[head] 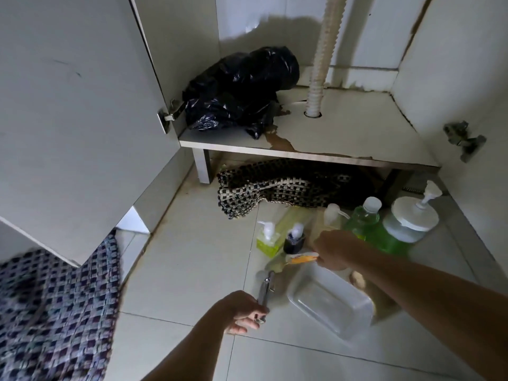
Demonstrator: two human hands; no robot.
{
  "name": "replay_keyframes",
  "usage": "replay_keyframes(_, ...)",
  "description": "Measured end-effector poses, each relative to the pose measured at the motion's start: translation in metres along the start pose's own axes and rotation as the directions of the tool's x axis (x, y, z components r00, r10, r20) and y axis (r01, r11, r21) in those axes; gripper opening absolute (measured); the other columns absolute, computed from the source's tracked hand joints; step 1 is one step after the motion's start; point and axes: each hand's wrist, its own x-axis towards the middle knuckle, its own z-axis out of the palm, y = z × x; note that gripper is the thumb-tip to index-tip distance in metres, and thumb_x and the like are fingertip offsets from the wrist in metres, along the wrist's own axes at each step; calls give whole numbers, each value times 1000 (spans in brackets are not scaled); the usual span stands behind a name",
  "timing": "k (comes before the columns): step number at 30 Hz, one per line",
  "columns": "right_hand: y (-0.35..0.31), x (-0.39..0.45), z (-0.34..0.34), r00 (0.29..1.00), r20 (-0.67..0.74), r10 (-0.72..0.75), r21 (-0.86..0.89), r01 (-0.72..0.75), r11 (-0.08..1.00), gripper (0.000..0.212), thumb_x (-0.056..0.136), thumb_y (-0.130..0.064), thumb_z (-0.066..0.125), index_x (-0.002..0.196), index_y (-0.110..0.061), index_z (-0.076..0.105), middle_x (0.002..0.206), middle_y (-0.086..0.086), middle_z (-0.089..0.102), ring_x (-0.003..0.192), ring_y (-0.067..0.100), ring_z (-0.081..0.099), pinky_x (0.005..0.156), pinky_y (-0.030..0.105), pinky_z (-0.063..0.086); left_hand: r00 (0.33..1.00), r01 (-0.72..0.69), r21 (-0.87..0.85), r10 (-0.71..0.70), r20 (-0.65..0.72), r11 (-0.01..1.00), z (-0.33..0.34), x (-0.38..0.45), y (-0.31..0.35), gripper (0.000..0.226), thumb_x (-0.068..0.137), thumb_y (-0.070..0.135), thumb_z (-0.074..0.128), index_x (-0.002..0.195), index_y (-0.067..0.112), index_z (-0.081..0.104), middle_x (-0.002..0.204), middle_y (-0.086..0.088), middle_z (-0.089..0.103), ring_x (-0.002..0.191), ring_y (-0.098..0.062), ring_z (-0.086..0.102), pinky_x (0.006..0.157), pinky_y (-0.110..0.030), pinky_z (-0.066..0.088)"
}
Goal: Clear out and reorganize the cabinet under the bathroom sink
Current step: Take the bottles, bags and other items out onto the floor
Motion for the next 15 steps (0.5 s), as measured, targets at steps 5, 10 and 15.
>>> replay_keyframes(5,29,-2,36,997,24,69,-146,-64,987,28,92,-10,41,103,-9,67,84,2,64,84,22,65,67,28,44,981,-104,126,123,-148,987,23,16,17,20,82,28,70,70,19,57,72,3,64,62,-8,61,51,-19,42)
replay_keyframes(10,43,-1,67,989,86,117,-128,-105,986,24,92,-13,48,105,-11,67,105,1,67,98,21,65,68,29,45,940,-89,305,181,-289,948,48,35,25,22,69,36,76,74,24,59,92,1,66,77,-16,58,63,-19,45)
replay_keyframes(15,42,0,81,991,58,121,-106,-114,988,23,93,-14,45,103,-10,65,101,4,66,98,22,64,71,28,43,929,-44,378,177,-326,925,62,43,28,36,71,35,74,104,23,66,113,2,64,106,-18,58,74,-22,42)
